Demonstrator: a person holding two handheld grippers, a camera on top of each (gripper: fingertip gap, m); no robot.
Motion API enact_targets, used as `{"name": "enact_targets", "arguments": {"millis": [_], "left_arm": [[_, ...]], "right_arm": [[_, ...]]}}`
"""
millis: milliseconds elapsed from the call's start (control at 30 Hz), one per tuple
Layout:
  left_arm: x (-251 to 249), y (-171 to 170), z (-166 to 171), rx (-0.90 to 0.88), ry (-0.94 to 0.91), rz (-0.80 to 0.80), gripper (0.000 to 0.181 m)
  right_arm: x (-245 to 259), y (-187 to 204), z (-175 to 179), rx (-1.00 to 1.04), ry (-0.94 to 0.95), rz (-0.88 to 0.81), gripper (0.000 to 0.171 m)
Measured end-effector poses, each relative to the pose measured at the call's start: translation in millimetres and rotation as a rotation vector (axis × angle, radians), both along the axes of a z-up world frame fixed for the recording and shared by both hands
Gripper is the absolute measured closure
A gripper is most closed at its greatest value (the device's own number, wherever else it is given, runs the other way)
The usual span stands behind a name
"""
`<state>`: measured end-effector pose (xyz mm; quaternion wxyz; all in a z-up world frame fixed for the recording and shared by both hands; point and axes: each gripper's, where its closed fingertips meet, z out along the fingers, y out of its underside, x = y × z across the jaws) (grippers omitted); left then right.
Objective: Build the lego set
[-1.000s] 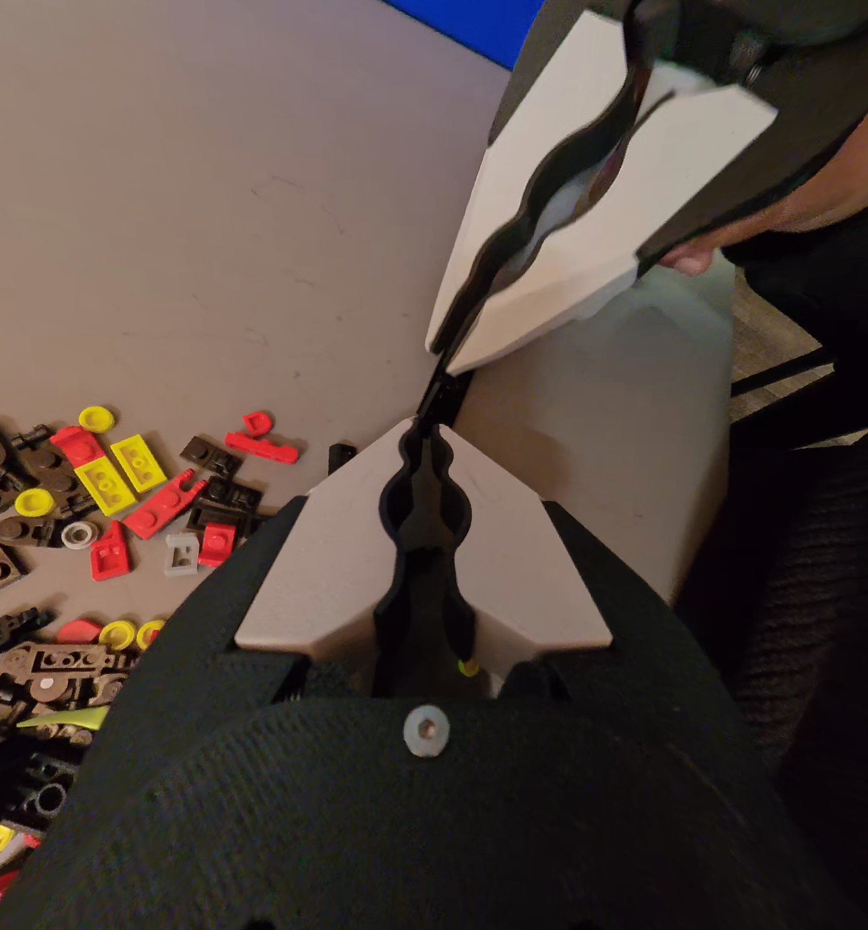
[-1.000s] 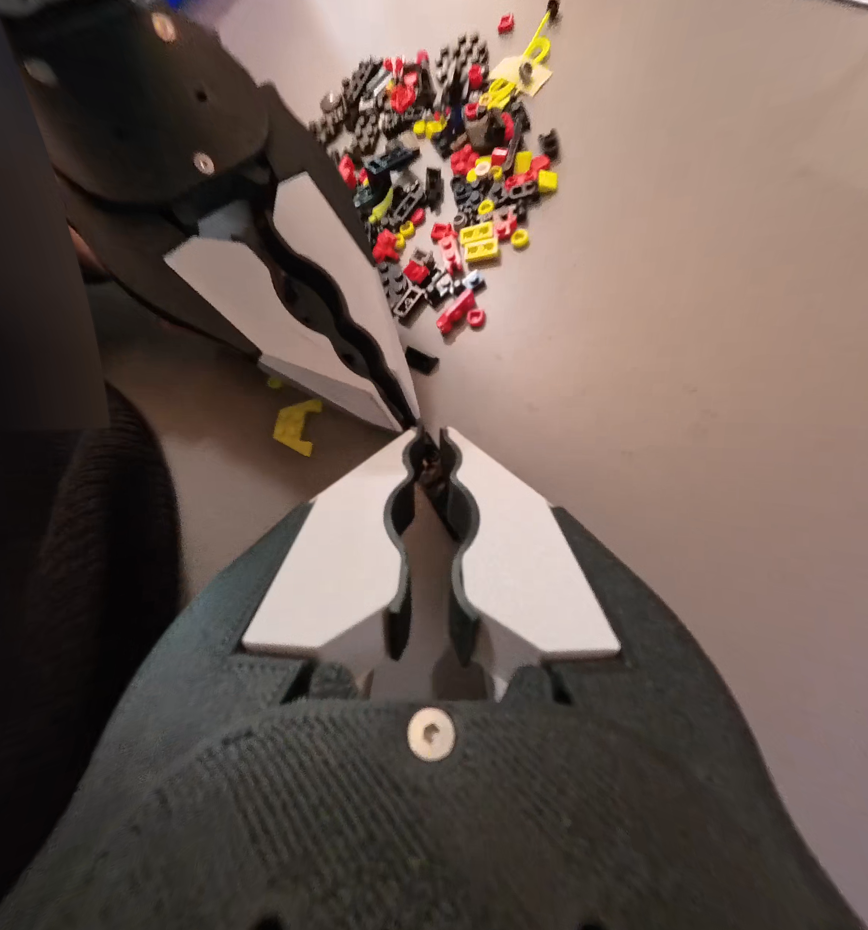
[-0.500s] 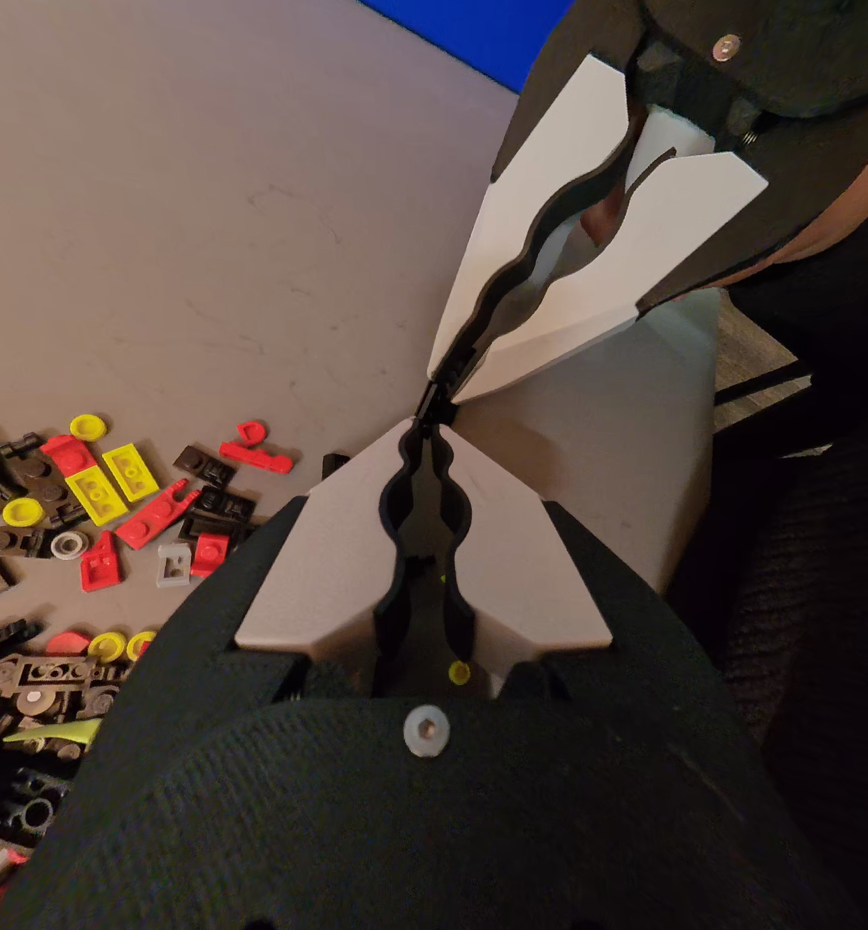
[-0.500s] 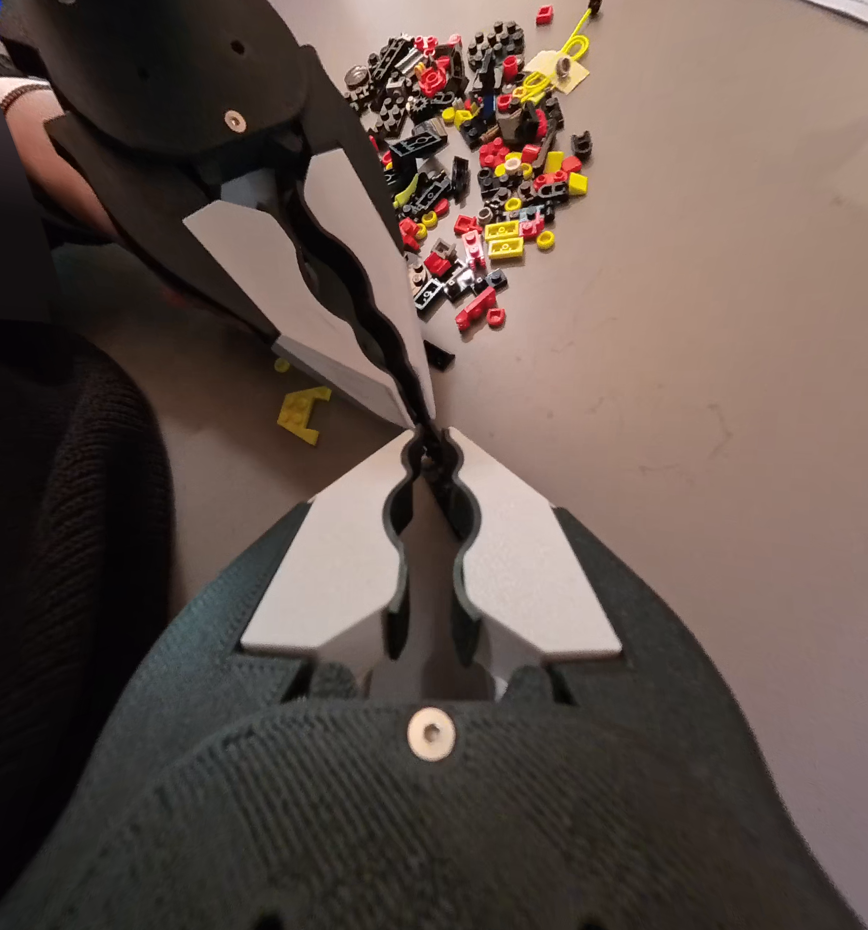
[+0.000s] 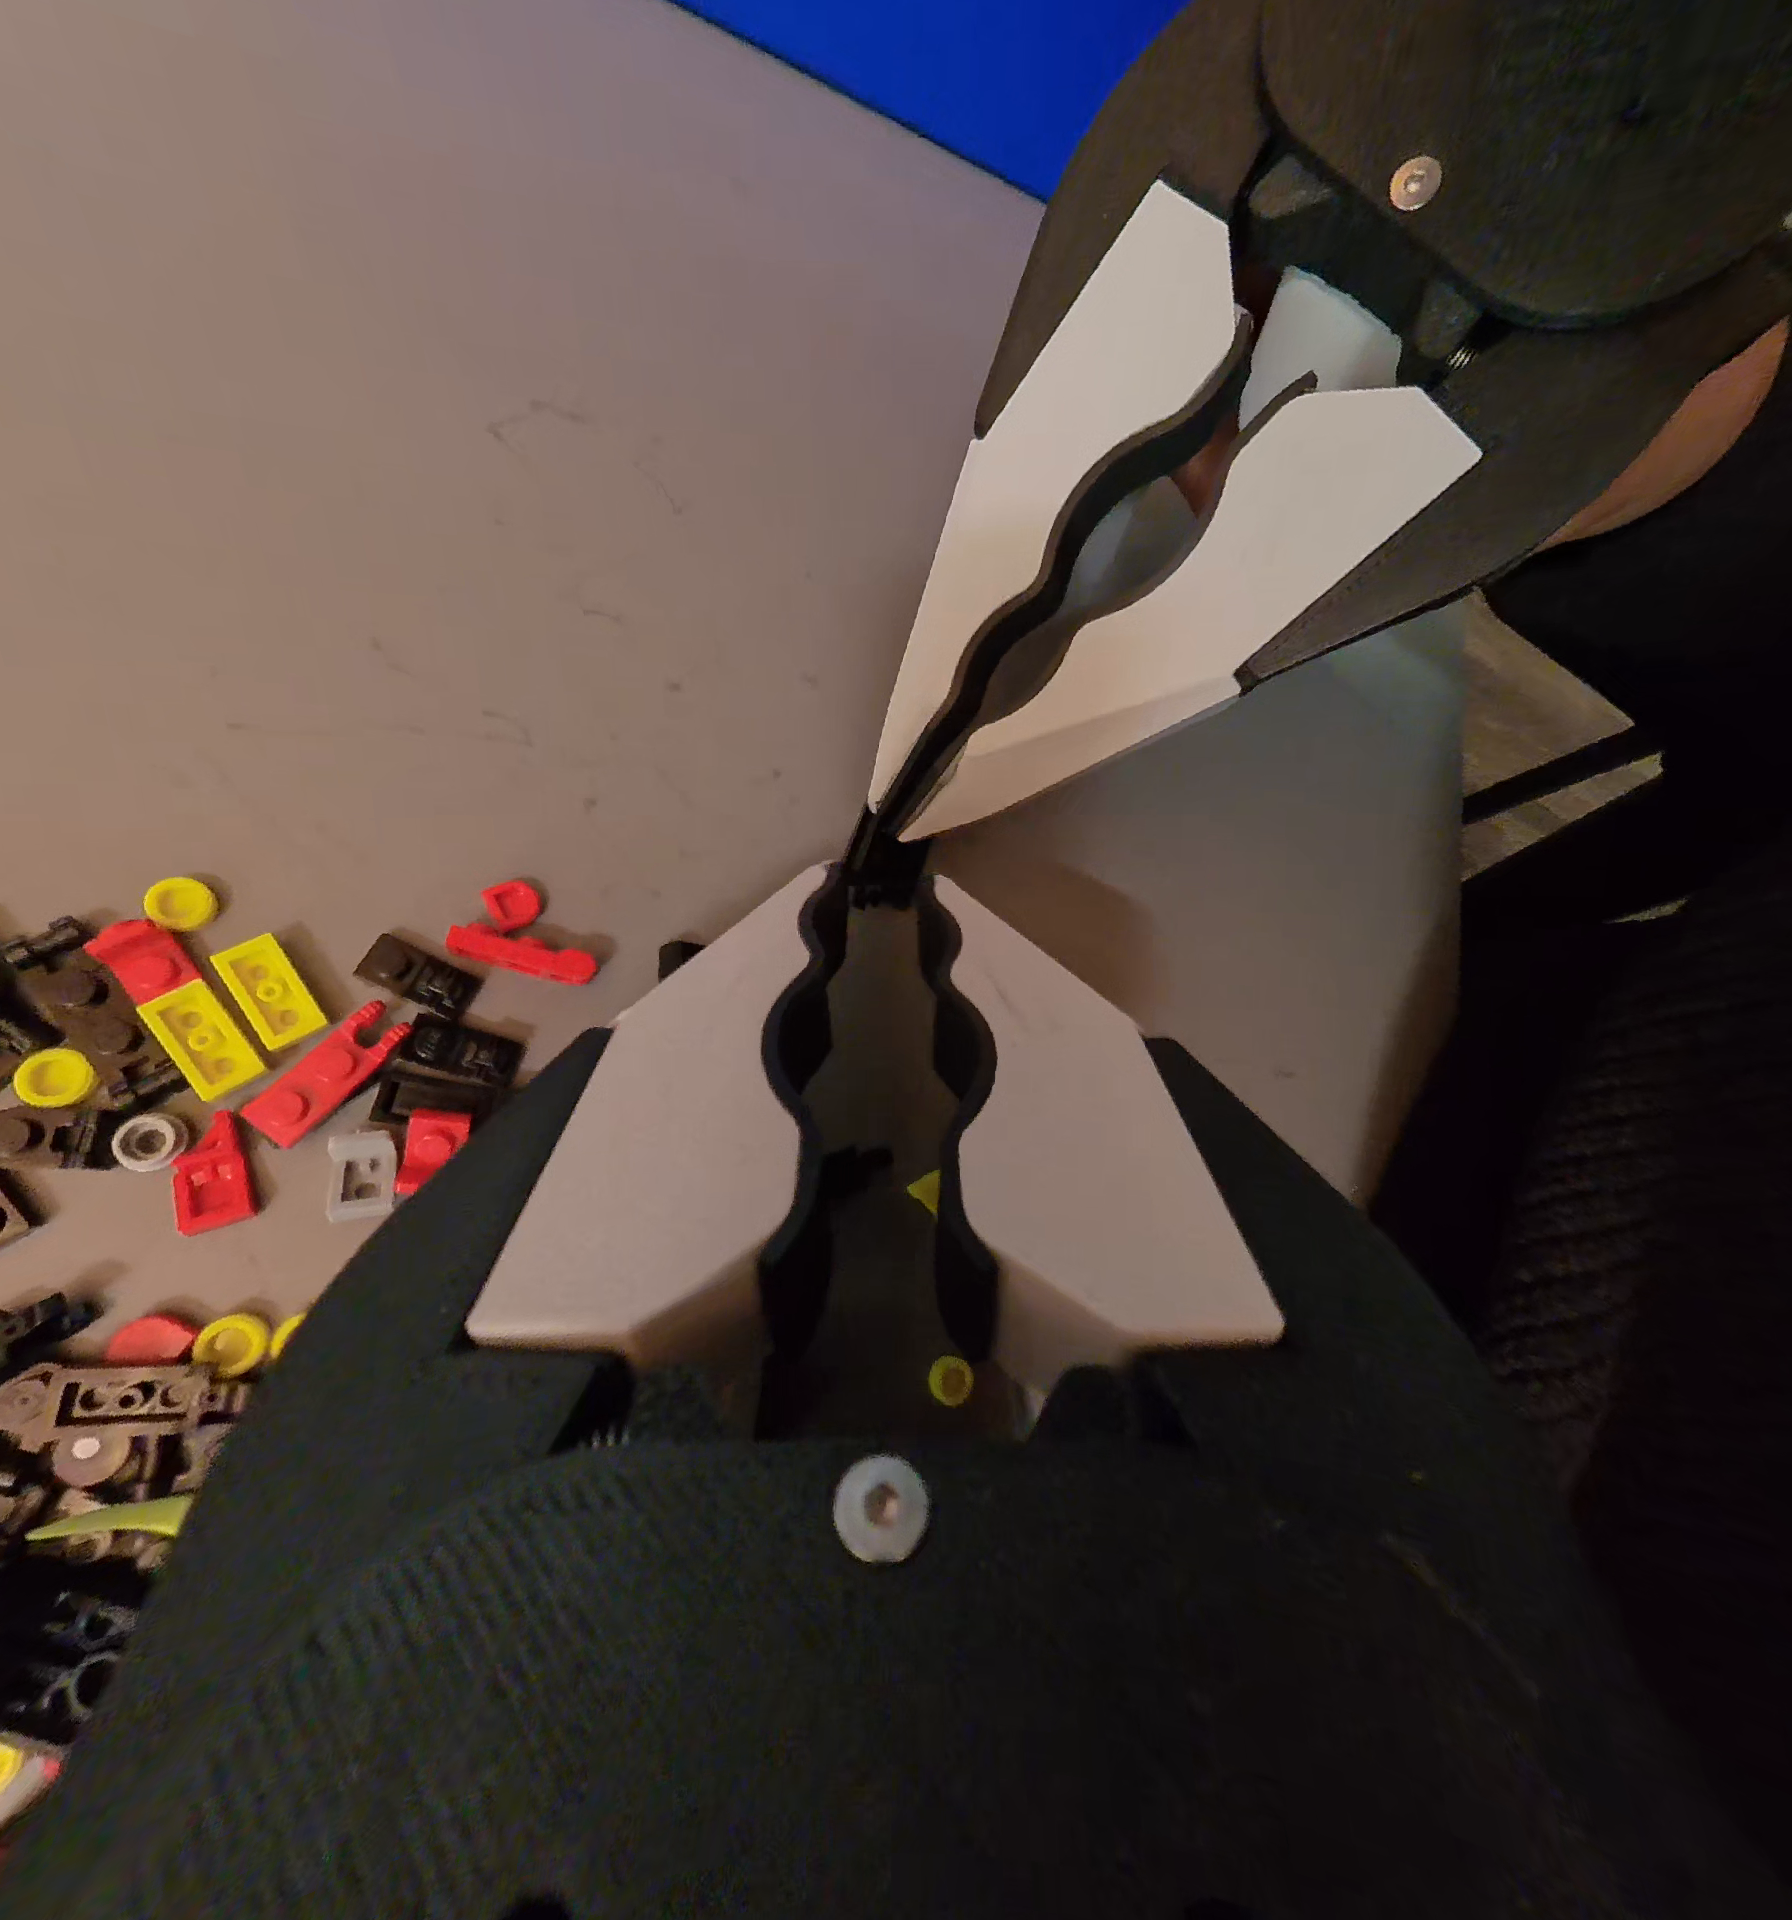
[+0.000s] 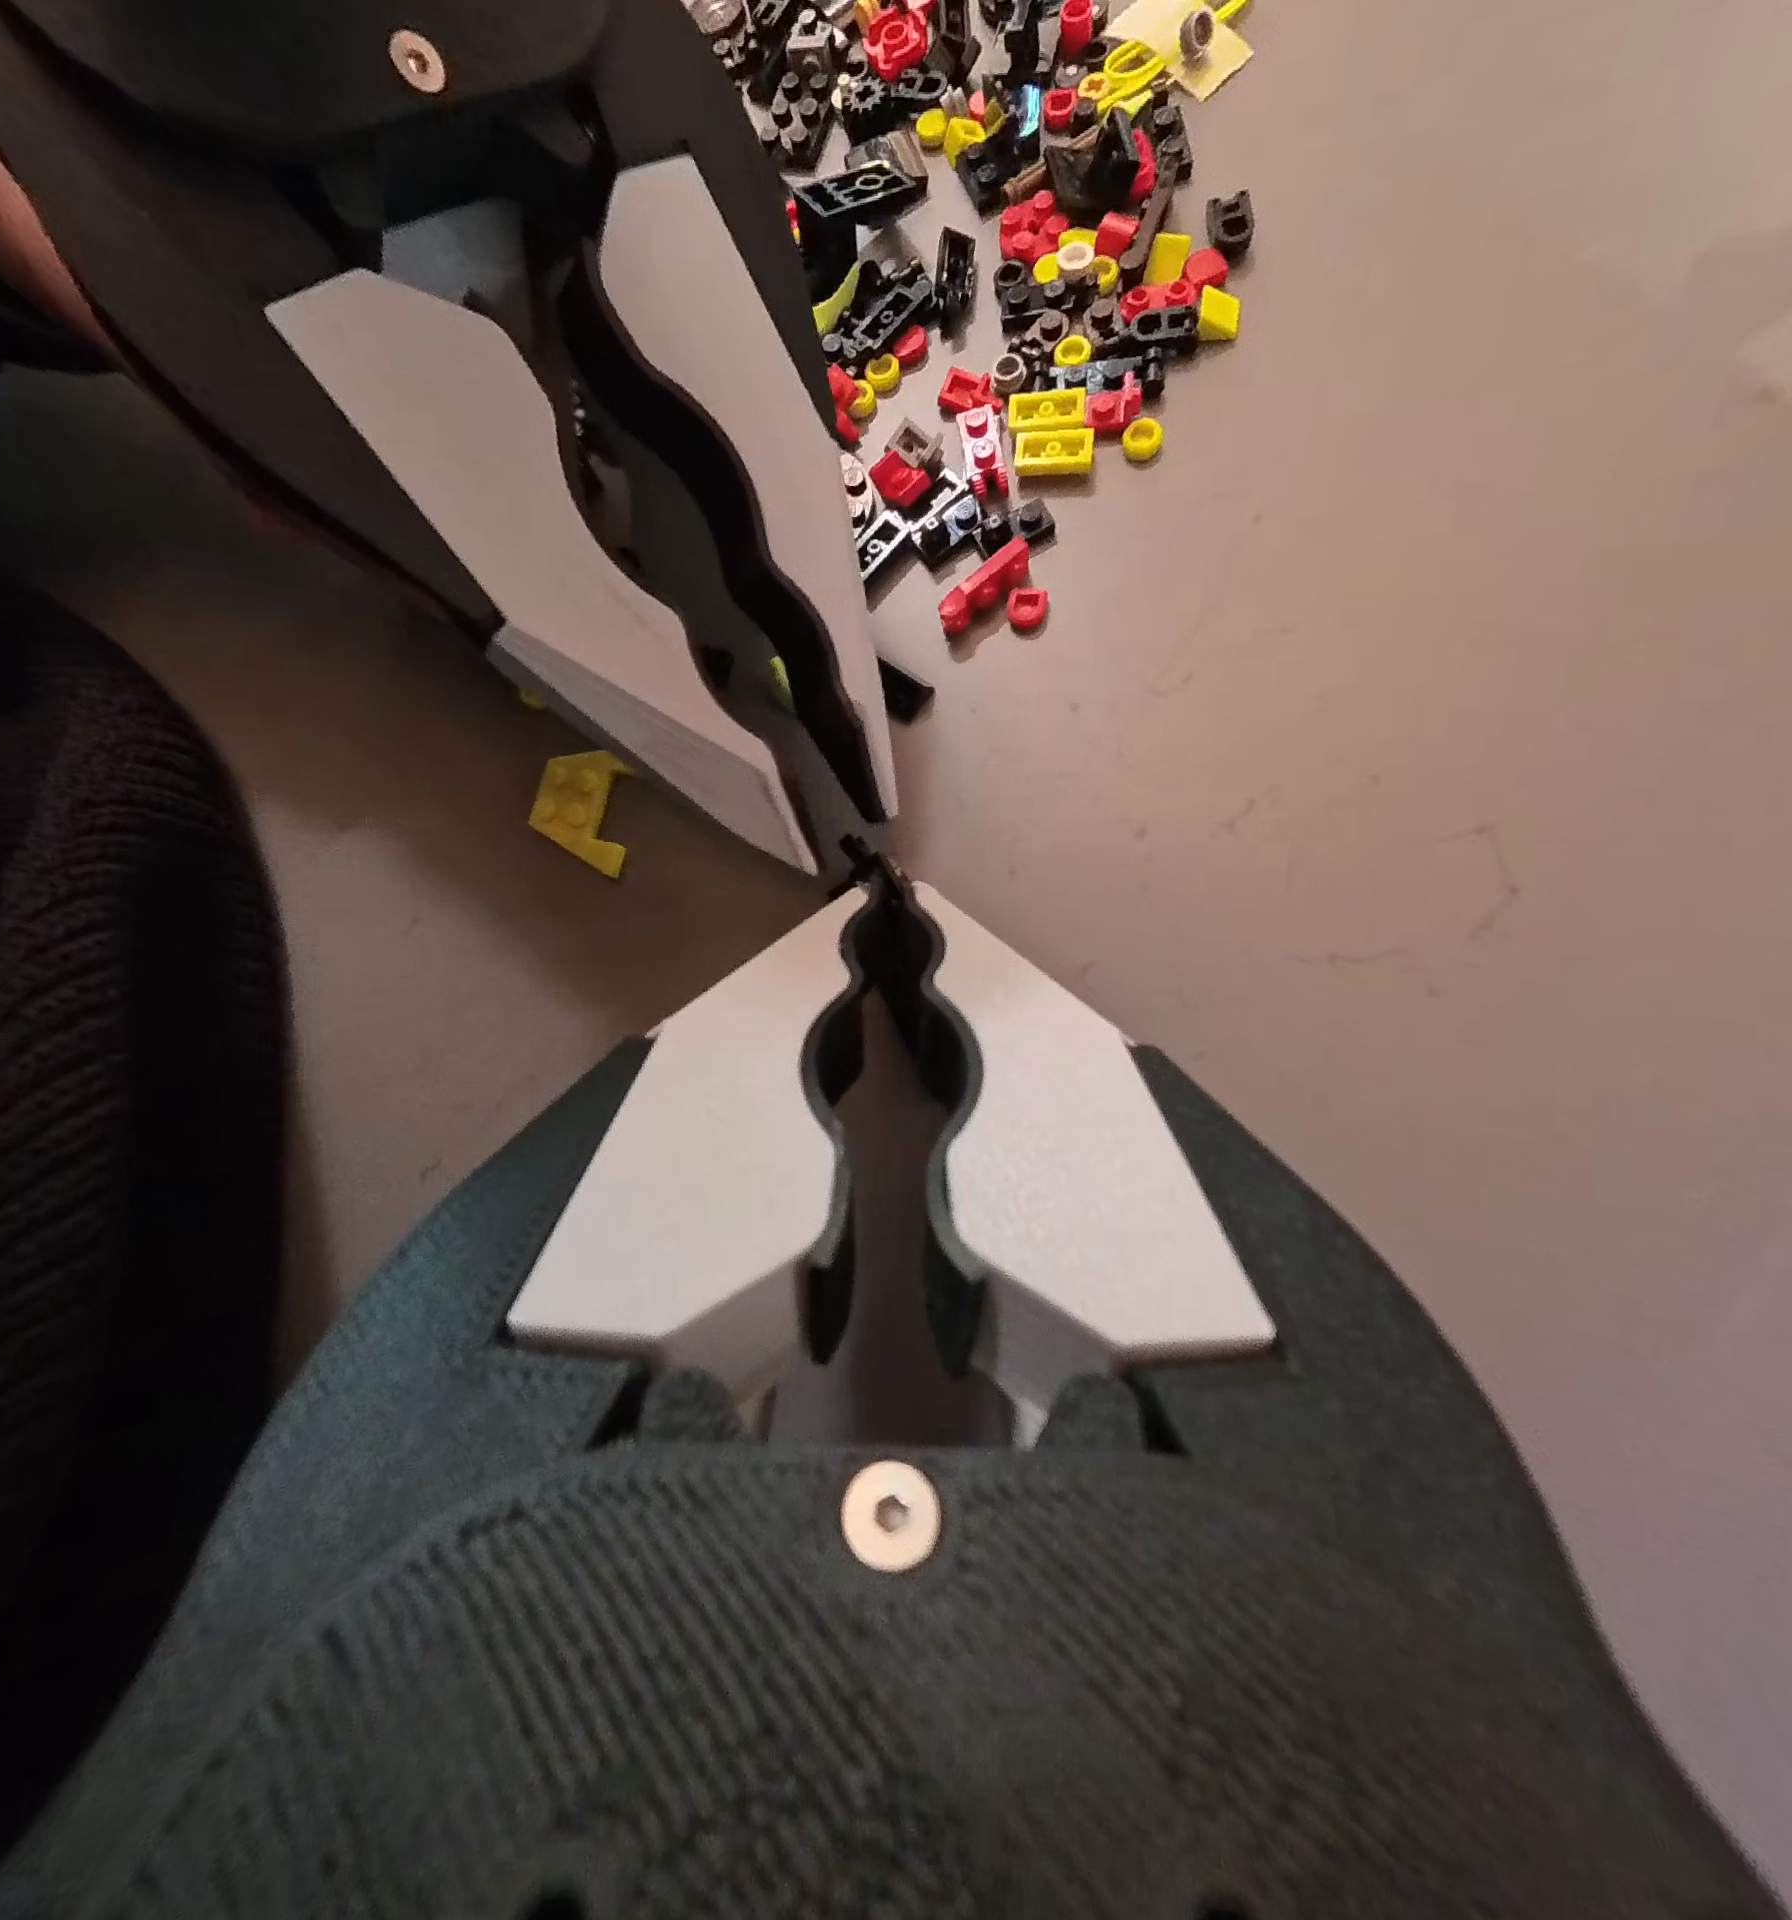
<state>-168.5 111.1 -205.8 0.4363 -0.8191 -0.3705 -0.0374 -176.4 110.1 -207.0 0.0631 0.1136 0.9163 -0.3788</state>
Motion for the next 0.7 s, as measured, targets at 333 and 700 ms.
{"name": "enact_targets", "arguments": {"millis": [333,700], "left_arm": [[-0.9,-1.4,-5.6,-0.09,0.114,-0.049,0.176],[0.2,0.0,-4.1,-0.083,0.129,-0.072,0.177]], "right_arm": [[0.4,0.2,0.2,-0.009,-0.023,-0.004,0.171],[1.2,-0.1,1.1,-0.017,-0.037,-0.003,0.17]]}}
